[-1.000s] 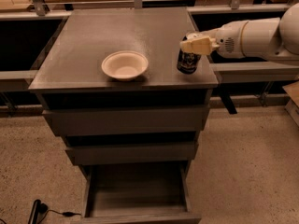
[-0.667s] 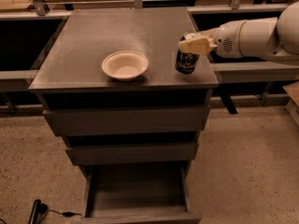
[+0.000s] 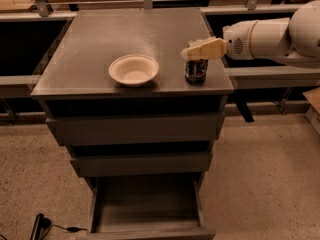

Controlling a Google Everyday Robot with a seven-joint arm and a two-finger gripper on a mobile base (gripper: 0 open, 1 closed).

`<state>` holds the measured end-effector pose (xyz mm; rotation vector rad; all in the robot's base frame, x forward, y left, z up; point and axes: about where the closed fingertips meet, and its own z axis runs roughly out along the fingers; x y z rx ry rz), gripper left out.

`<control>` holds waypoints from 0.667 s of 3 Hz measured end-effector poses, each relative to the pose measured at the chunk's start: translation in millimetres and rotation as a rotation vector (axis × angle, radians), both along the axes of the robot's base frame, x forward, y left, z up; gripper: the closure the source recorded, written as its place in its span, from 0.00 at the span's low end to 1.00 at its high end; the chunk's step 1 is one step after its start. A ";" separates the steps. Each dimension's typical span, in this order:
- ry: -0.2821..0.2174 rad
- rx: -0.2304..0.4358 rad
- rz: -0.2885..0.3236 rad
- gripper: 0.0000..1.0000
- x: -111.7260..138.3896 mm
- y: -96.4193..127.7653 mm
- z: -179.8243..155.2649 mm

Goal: Pick pepsi can from bottom drawer and place on counter

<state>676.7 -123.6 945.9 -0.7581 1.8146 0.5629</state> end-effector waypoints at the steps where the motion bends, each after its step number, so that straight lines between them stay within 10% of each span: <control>1: 0.000 0.000 0.000 0.00 0.0 0.0 0.0; 2: -0.068 -0.022 0.018 0.00 -1.4 -4.1 0.0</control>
Offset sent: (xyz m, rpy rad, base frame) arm -0.0139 -0.0291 0.0014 -0.1378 -0.4212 0.1012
